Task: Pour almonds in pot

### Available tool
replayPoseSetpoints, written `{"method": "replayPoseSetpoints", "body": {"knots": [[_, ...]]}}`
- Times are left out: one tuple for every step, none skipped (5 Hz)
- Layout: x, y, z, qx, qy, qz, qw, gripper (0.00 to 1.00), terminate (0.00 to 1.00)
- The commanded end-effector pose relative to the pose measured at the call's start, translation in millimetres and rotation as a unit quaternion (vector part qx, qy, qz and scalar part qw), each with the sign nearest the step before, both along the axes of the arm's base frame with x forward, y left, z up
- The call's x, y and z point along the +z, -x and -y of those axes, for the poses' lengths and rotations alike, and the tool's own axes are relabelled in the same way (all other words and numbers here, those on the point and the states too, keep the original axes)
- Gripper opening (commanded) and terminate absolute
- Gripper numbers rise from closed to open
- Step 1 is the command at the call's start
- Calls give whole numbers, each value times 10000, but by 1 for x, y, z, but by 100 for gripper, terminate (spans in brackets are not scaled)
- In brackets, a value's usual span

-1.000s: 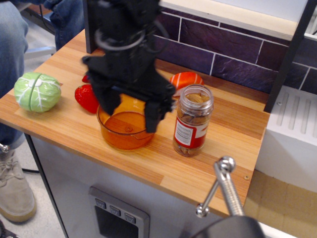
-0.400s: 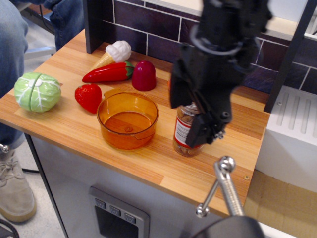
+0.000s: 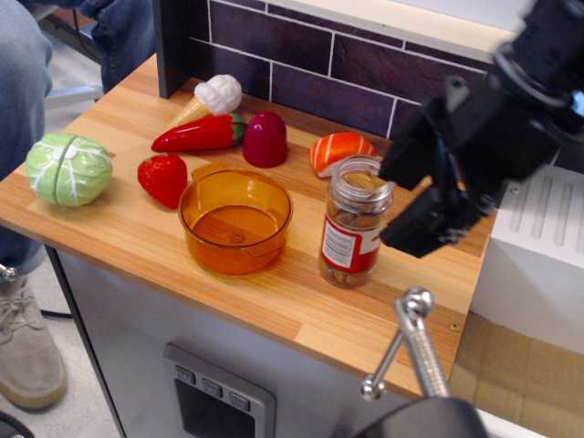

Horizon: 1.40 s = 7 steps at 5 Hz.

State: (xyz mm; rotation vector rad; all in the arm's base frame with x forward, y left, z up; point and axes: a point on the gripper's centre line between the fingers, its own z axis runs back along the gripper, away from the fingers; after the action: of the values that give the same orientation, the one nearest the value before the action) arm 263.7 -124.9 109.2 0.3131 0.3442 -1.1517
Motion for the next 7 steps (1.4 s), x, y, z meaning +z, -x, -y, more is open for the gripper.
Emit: {"method": "replayPoseSetpoints", "body": {"knots": [[-8, -17, 6, 60, -733, -444, 9963, 100, 0], [-16, -39, 3, 134, -993, -729, 9923, 100, 0], [-29, -52, -6, 256, -1354, -704, 9880, 100, 0], [-41, -53, -19, 321, -1595, -866, 9829, 100, 0], [-47, -44, -26, 360, -1665, -1101, 9792, 100, 0], [-50, -35, -31, 377, -1693, -1285, 9764, 100, 0], [-57, -26, -36, 322, -1740, -1431, 9737, 100, 0]]}}
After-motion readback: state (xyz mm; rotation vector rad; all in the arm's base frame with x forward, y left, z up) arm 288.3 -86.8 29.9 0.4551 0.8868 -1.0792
